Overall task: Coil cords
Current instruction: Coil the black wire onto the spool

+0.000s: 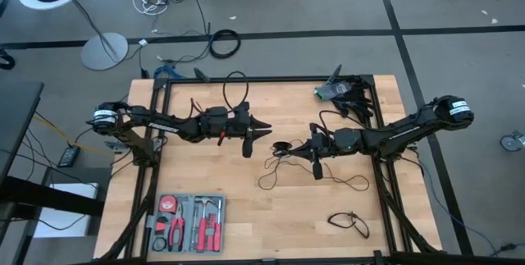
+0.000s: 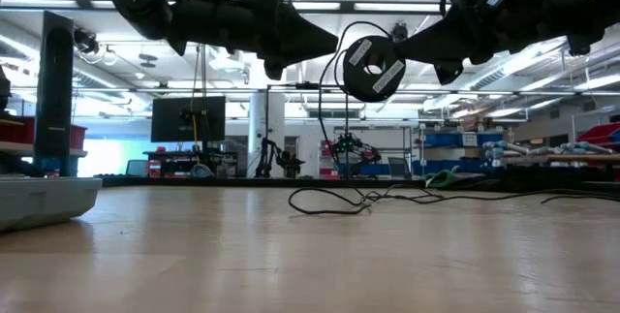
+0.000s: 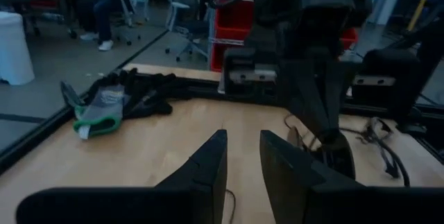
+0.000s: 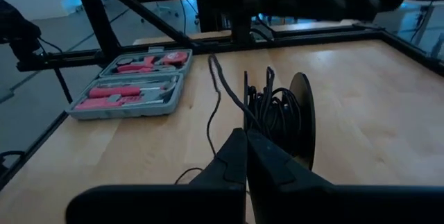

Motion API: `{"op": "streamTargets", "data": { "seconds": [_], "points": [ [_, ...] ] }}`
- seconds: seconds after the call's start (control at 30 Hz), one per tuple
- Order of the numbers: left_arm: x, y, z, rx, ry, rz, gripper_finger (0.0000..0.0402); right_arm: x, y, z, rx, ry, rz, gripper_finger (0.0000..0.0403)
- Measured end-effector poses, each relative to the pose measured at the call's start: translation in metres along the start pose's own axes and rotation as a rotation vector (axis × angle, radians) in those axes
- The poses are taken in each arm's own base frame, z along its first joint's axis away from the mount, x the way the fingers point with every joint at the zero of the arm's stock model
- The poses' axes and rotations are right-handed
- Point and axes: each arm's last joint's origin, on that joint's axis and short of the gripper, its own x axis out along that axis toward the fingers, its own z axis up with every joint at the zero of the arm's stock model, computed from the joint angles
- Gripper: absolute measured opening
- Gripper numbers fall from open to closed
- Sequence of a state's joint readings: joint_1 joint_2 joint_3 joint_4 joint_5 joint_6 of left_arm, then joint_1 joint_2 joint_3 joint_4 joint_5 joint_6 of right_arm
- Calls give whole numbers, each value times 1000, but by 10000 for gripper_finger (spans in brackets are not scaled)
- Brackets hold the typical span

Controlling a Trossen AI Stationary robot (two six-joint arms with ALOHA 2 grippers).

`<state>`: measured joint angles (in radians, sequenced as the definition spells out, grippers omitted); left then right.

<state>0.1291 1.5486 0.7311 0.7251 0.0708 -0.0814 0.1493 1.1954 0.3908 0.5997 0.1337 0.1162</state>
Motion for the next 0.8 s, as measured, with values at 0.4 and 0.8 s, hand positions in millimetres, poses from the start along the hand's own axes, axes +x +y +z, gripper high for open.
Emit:
{"op": "streamTargets", "data": {
  "seconds": [0.4, 0.8],
  "points": [
    [0, -6, -2, 1, 22, -125, 90, 0, 0, 3, -13, -26, 4, 0],
    [13, -12, -15, 23, 25, -131, 90, 0, 0, 4, -18, -41, 11, 0]
  ]
}}
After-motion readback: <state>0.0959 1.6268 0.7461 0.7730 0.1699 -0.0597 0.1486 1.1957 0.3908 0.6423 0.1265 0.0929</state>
